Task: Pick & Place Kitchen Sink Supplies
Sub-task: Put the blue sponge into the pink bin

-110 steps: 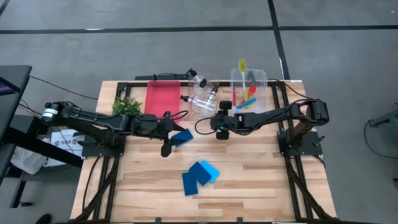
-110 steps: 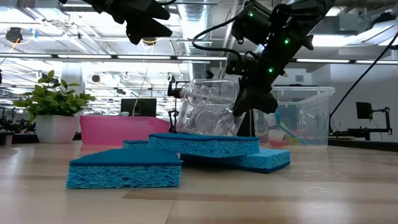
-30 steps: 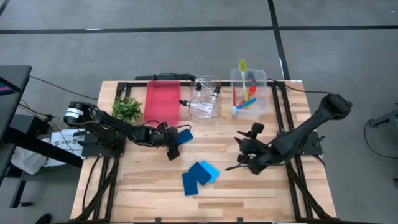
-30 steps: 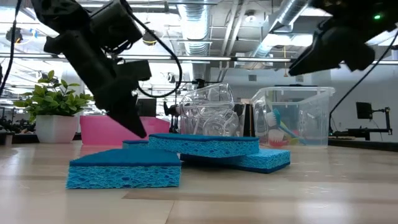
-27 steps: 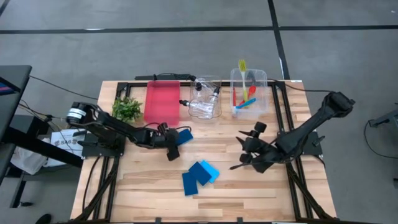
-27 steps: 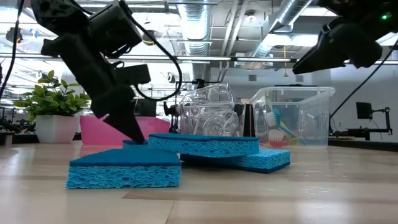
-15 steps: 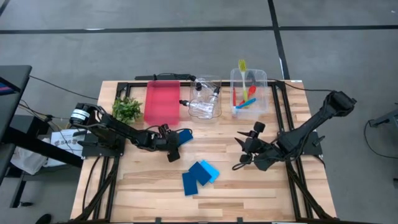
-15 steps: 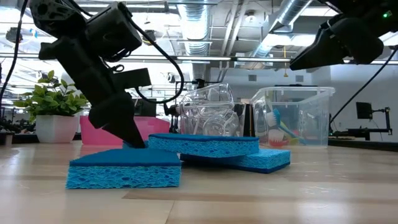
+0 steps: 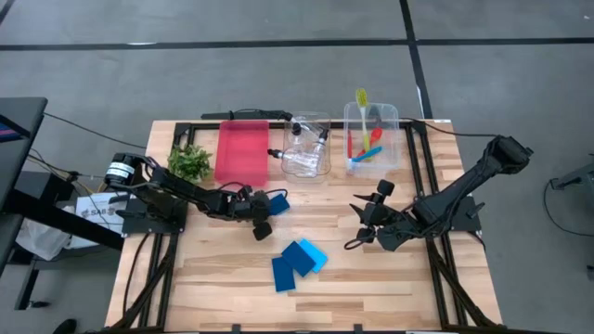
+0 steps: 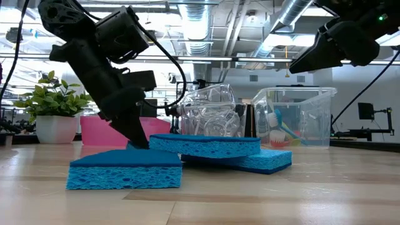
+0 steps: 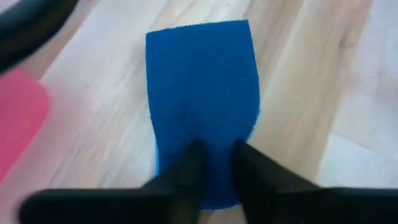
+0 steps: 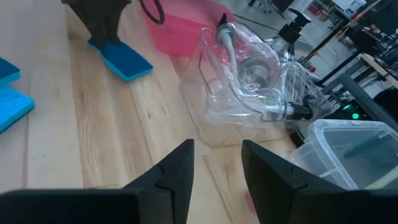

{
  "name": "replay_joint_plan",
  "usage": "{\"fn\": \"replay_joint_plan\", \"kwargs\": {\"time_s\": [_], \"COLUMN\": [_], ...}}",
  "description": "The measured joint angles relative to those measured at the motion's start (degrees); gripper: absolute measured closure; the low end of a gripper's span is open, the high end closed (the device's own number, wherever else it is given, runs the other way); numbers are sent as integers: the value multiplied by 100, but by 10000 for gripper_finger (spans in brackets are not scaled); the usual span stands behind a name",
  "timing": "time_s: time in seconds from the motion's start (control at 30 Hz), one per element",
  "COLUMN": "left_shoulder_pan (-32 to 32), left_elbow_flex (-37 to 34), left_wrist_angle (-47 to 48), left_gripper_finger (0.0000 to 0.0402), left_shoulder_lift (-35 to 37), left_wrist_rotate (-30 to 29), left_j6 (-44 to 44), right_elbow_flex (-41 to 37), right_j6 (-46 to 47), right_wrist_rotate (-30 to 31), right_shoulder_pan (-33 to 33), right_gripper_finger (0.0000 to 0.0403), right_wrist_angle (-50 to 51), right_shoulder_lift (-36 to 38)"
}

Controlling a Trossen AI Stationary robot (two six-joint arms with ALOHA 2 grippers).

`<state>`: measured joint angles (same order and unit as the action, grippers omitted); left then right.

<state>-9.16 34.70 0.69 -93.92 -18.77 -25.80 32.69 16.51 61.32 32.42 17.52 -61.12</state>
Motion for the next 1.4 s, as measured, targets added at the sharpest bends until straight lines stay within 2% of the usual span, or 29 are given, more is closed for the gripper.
{"fn": "replay_joint_plan", "kwargs": {"time_s": [0.07,0.1,0.33,0.6,0.7,0.87,1.0,1.07,1.17,1.4], "left_shoulder_pan": [-24,-37,-210,-433,-542,-581,-387,-152,391,1987], "left_elbow_flex": [-6,-11,-46,-41,-35,-26,-26,-26,-25,-179], "left_wrist_angle": [-27,-61,-63,-366,-426,-424,-416,-411,-325,-110], "left_gripper_finger": [371,381,385,383,382,379,377,377,377,372], "left_shoulder_lift": [57,96,525,1607,2123,2869,3178,3217,3203,2902], "left_wrist_rotate": [89,95,180,-302,-931,-2477,-3779,-4148,-4102,-2650], "left_j6": [-1,-2,168,579,815,1391,1921,2074,2092,1771], "right_elbow_flex": [0,0,0,0,0,0,0,0,0,0], "right_j6": [0,0,0,0,-1,-2,-4,-4,-4,-4], "right_wrist_rotate": [0,0,0,0,0,0,0,0,0,0], "right_shoulder_pan": [0,0,0,-2,-2,-2,-2,-2,-2,-2], "right_gripper_finger": [275,275,275,274,275,274,275,275,274,275], "right_wrist_angle": [0,0,-4,-4,-3,-2,-2,-2,-2,-4], "right_shoulder_lift": [0,0,-2,-2,-4,-4,-4,-4,-4,-4]}}
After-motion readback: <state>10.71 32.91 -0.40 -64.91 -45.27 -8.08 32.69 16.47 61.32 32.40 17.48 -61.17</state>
